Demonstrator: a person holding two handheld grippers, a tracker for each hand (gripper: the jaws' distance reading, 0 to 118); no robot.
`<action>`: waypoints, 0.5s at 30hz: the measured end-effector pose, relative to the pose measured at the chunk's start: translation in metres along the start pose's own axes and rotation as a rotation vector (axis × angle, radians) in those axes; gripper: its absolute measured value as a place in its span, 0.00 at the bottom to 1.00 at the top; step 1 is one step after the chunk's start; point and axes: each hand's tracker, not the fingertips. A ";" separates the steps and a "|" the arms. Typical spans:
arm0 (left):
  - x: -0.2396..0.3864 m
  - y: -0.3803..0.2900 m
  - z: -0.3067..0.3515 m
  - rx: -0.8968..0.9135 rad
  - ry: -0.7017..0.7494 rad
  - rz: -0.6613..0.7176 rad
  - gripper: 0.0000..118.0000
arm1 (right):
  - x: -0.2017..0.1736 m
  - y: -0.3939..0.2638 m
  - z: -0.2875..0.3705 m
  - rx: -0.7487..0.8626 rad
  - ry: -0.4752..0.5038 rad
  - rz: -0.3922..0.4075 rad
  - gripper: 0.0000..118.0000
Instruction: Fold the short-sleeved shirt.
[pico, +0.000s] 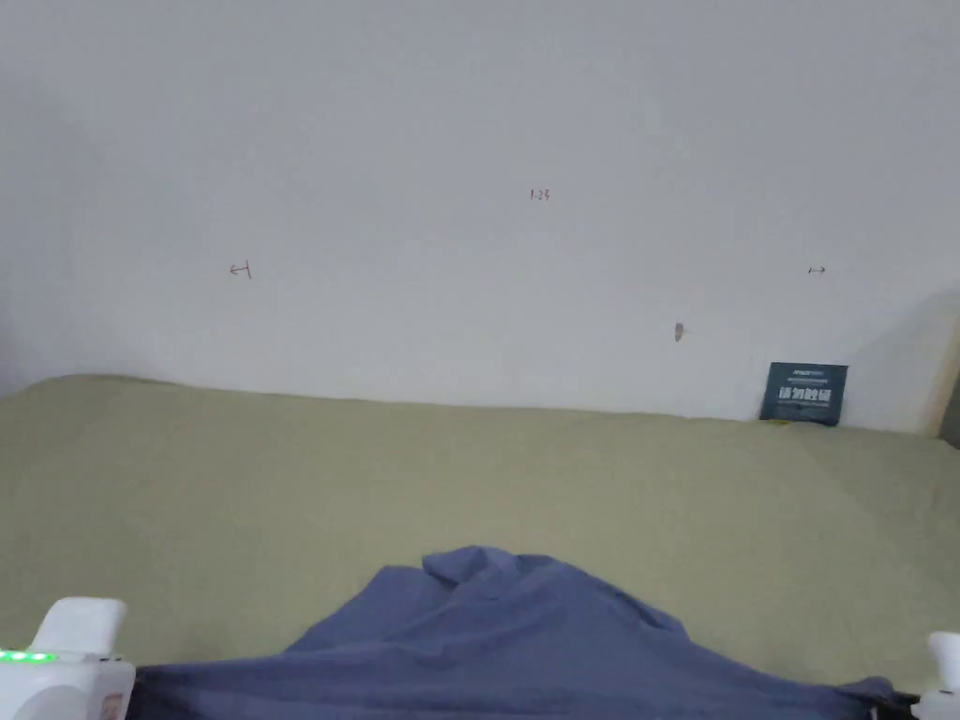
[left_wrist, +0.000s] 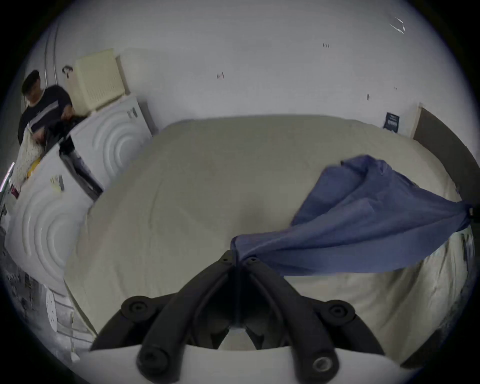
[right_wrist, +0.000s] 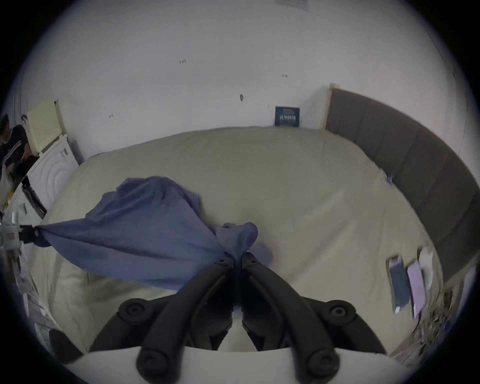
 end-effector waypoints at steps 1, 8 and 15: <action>-0.005 -0.015 0.007 -0.010 -0.013 0.019 0.01 | 0.005 -0.016 0.011 -0.024 0.010 -0.002 0.05; -0.029 -0.112 0.066 -0.030 -0.060 0.015 0.01 | 0.033 -0.114 0.071 -0.057 -0.001 -0.017 0.05; -0.030 -0.140 0.065 -0.076 -0.104 0.029 0.01 | 0.036 -0.139 0.065 -0.114 -0.004 -0.043 0.25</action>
